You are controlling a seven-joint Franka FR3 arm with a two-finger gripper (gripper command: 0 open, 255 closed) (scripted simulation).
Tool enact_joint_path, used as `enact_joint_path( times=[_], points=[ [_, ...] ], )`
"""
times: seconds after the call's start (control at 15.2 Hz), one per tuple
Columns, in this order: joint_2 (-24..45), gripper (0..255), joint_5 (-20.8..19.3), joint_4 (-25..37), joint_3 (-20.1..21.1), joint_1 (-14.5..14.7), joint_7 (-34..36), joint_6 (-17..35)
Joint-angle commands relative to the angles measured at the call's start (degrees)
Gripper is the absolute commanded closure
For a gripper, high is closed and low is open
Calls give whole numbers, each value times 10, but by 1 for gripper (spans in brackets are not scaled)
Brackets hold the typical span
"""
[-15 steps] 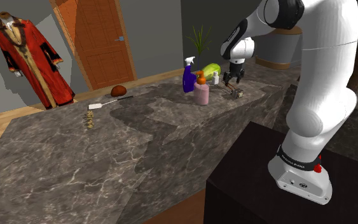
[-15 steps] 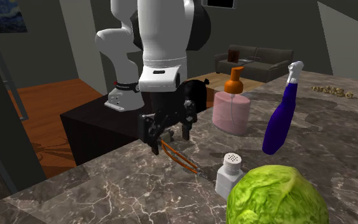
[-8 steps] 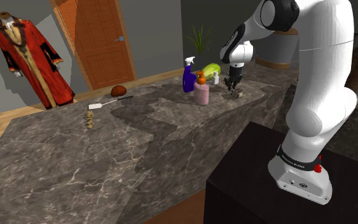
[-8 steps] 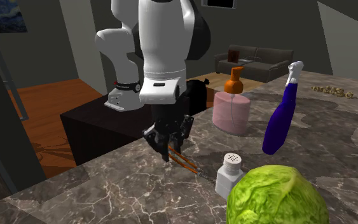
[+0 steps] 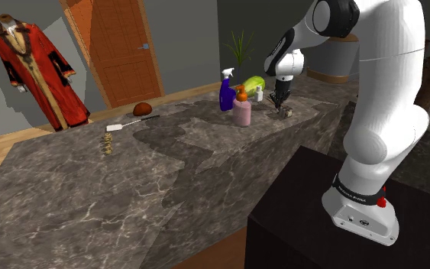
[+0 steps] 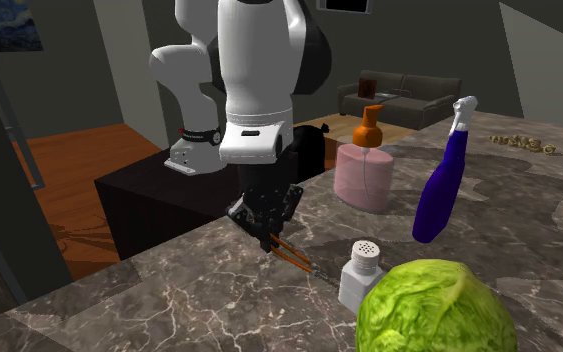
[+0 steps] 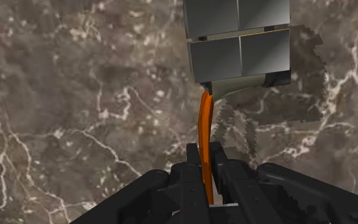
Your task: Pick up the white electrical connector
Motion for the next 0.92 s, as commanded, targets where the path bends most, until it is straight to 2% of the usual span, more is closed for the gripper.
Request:
enact_joint_path(
  times=[0.0, 0.86],
  points=[
    [-6, 255, -4, 1, -2, 2, 3, -6],
    [-72, 255, -50, 23, -22, 17, 36, -88]
  ],
)
